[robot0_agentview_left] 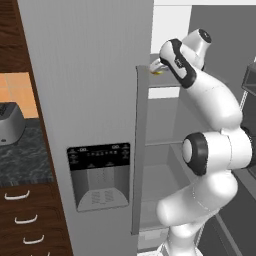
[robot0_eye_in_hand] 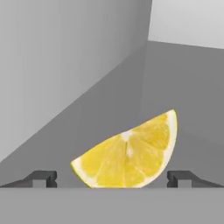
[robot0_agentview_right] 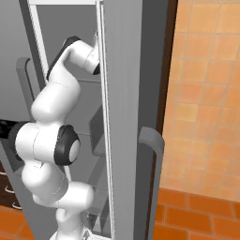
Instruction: Place one lemon wedge and one chicken drumstick in each tupperware on the nearby counter, to pack two identical lunches.
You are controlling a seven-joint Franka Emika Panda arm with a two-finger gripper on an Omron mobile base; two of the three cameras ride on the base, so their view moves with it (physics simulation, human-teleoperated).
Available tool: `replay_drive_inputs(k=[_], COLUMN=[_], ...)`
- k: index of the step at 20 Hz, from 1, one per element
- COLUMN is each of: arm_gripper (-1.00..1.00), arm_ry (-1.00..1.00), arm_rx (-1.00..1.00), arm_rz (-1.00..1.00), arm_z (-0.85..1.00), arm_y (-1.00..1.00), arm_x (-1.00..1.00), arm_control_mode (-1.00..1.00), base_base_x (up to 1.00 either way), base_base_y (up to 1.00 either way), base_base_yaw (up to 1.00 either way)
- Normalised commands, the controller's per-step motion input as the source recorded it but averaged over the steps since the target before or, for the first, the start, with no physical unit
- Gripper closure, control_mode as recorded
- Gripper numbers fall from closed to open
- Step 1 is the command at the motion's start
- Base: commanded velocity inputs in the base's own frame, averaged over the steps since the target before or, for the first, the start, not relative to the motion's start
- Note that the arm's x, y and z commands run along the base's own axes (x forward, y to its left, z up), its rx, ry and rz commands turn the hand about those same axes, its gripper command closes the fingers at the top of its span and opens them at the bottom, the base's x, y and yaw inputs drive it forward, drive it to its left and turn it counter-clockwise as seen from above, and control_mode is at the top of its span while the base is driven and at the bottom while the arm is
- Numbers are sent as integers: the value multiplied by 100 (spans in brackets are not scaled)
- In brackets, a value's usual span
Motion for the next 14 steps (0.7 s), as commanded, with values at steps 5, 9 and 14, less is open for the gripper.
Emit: replay_drive_inputs(k=[5, 9, 14], arm_gripper=[-100, -100, -100], arm_ry=[0, 0, 0], arm_rx=[0, 0, 0], arm_rz=[0, 1, 1], arm_z=[-5, -12, -10], arm_y=[5, 0, 0], arm_x=[48, 52, 45], arm_control_mode=[-100, -100, -100], base_base_x=[0, 0, 0], base_base_y=[0, 0, 0], base_base_yaw=[0, 0, 0])
